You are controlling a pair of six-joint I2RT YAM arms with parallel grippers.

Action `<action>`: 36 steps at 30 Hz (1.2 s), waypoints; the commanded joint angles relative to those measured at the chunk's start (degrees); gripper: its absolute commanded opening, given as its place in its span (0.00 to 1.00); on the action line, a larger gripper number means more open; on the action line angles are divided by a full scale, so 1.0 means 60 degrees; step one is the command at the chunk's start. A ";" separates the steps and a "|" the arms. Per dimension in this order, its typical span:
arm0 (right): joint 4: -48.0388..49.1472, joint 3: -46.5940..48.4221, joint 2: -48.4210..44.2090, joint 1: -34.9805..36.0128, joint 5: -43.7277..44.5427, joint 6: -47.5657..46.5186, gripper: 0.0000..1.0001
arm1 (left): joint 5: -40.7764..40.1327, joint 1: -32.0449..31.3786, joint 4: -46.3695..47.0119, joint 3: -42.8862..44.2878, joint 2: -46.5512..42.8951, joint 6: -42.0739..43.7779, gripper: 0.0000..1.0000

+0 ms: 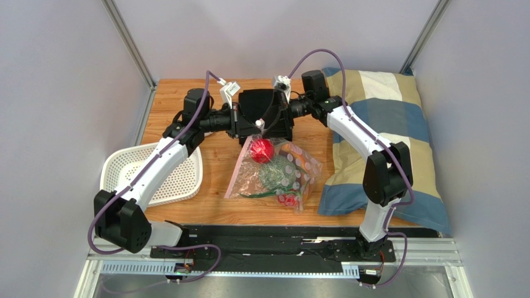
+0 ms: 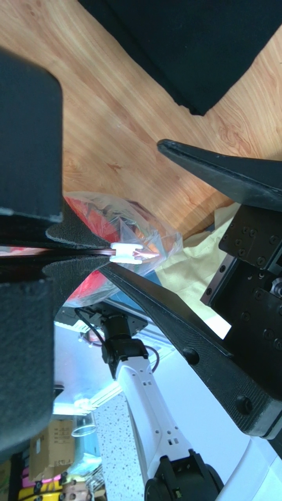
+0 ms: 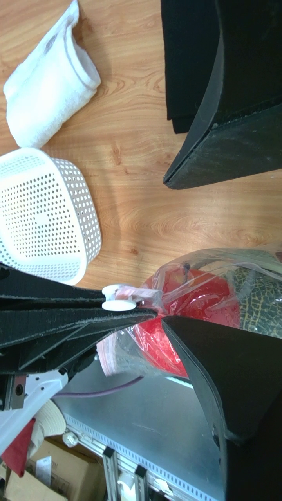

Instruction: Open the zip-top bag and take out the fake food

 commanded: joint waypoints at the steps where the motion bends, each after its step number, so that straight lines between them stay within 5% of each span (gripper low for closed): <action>1: -0.0437 0.0339 -0.0059 0.0211 -0.0600 -0.0714 0.79 | 0.0139 -0.0171 0.0509 0.0679 -0.0271 0.0288 0.00; 5: -0.0598 0.0485 -0.0001 0.0284 -0.0791 -0.0742 0.52 | -0.0212 -0.0303 0.0494 0.0694 -0.0373 0.0259 0.00; 6: -0.0729 0.0572 0.0014 0.0284 -0.0806 -0.0801 0.30 | -0.0300 -0.0332 0.0494 0.0708 -0.0461 0.0259 0.00; 8: -0.1079 0.0733 0.0043 0.0270 -0.0646 -0.1412 0.04 | -0.0855 -0.0347 0.0232 0.0708 -0.0607 0.0230 0.01; 9: -0.1560 0.0865 0.0029 0.0284 -0.0485 -0.1591 0.00 | -0.1032 -0.0347 0.0158 0.0665 -0.0811 0.0215 0.08; 14: -0.2252 0.1232 0.0102 0.0255 -0.0440 -0.1899 0.00 | -0.2058 -0.0332 0.0333 0.0035 -0.1457 -0.0208 0.63; 17: -0.2355 0.1305 0.0102 0.0241 -0.0615 -0.1900 0.00 | -0.1956 -0.0332 0.0202 0.0210 -0.1355 -0.0356 0.64; 28: -0.2502 0.1437 0.0087 0.0270 -0.1128 -0.1959 0.00 | -0.1122 -0.0332 -0.0166 0.1001 -0.0154 0.0523 0.59; 34: -0.2590 0.1466 0.0116 0.0270 -0.1187 -0.1944 0.00 | -0.0873 -0.0332 0.0245 0.1089 0.0036 0.0391 0.33; 36: -0.2619 0.1481 0.0116 0.0270 -0.1201 -0.1959 0.00 | -0.0858 -0.0318 0.0187 0.1075 0.0037 0.0391 0.17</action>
